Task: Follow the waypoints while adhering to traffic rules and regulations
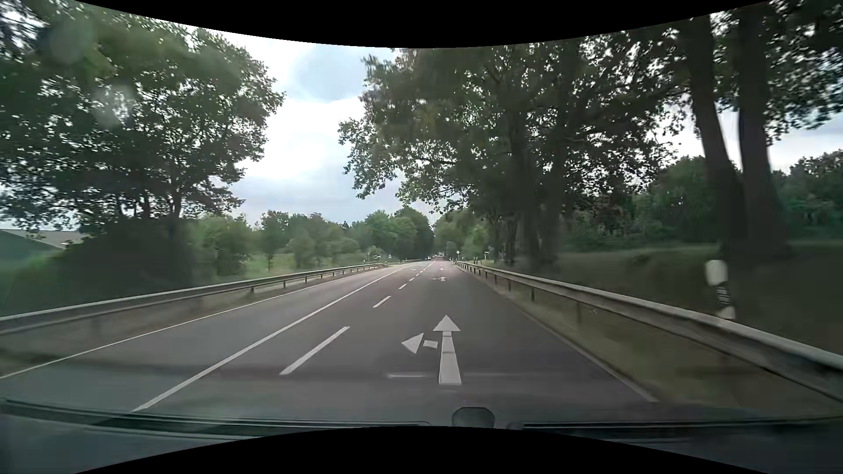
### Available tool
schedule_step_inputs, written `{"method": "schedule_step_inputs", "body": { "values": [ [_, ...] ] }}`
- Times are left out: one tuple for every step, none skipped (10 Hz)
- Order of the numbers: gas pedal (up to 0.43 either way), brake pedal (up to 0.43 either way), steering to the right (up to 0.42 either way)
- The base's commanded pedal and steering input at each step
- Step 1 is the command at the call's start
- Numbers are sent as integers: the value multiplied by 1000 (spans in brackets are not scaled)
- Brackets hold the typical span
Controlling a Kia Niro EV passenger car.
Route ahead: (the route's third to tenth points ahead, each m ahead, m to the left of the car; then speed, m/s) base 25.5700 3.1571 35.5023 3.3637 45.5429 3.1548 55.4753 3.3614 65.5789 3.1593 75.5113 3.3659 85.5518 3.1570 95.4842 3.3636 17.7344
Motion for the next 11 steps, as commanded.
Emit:
{"method": "schedule_step_inputs", "body": {
  "values": [
    [87, 0, -3],
    [87, 0, -3],
    [87, 0, -3],
    [87, 0, -2],
    [87, 0, -2],
    [87, 0, -2],
    [87, 0, -2],
    [87, 0, -2],
    [87, 0, -2],
    [87, 0, -2],
    [87, 0, -2]
  ]
}}
